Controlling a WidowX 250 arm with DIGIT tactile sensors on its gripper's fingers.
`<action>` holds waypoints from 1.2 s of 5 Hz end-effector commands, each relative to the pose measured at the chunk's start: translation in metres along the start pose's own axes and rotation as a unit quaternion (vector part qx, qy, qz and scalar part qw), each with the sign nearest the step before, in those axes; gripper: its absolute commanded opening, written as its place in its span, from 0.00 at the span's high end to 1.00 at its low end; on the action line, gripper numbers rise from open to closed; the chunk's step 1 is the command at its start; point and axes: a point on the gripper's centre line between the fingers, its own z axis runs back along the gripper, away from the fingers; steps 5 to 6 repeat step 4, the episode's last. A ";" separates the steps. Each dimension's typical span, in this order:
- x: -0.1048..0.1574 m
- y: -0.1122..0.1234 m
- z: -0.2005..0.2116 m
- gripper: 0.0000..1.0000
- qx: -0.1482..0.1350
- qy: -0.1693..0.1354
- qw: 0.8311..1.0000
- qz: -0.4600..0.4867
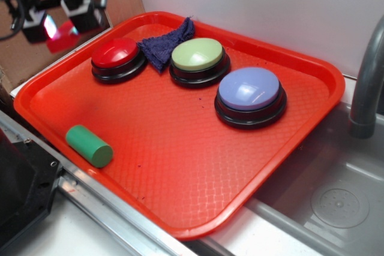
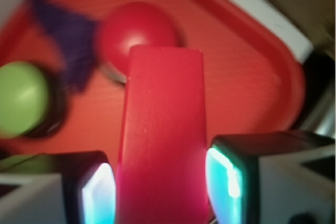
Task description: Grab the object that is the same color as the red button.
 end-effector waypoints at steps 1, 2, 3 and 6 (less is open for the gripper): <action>-0.003 -0.044 0.059 1.00 -0.011 0.000 0.982 -0.188; -0.010 -0.055 0.071 1.00 -0.029 0.013 0.976 -0.214; -0.013 -0.063 0.073 1.00 -0.025 0.012 0.974 -0.227; -0.012 -0.065 0.069 1.00 -0.013 0.009 0.970 -0.243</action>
